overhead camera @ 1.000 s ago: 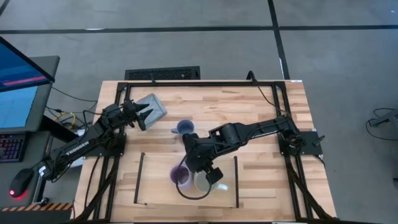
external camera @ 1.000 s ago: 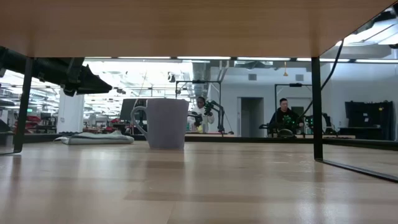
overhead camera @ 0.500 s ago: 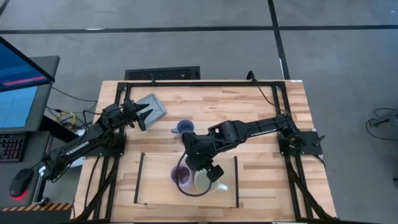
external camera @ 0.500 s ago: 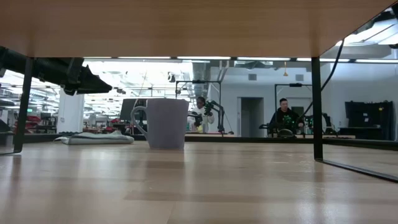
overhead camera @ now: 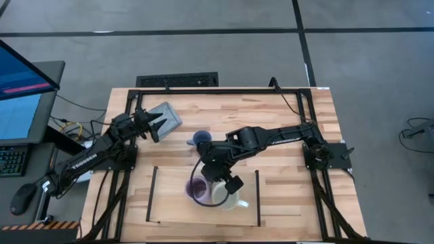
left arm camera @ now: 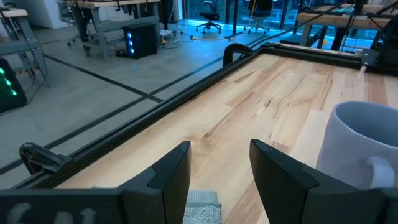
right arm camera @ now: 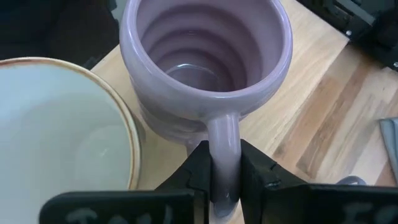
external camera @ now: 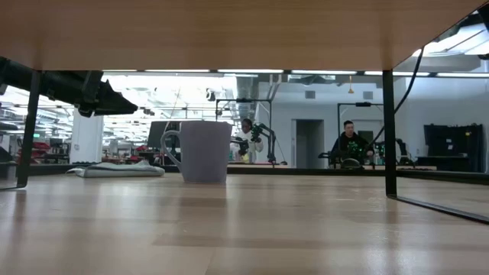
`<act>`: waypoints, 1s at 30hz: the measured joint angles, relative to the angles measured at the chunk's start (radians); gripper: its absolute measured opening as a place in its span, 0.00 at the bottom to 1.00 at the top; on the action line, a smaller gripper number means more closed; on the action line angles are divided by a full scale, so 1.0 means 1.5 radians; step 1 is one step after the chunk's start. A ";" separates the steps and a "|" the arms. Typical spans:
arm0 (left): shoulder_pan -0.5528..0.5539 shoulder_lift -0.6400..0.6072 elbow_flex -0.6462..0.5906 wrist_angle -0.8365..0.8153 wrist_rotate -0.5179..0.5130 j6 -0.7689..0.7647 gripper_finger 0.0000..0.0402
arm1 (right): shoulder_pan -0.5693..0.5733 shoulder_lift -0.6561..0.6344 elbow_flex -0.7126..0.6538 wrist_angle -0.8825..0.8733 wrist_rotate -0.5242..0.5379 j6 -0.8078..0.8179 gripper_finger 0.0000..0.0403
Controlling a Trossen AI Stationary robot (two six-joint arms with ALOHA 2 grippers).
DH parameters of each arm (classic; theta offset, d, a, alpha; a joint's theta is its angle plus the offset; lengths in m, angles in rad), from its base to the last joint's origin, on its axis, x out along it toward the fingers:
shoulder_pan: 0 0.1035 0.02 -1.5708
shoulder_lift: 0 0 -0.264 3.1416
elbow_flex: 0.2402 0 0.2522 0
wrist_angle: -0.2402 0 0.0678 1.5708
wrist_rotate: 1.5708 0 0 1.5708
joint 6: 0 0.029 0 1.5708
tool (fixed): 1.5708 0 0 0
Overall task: Stack small to large cups/mugs on shelf
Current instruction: Put the purple mug on the shelf
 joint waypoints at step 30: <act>0.000 0.000 0.000 -0.001 -0.010 0.004 0.39 | -0.027 0.000 -0.026 0.017 -0.022 -0.251 0.15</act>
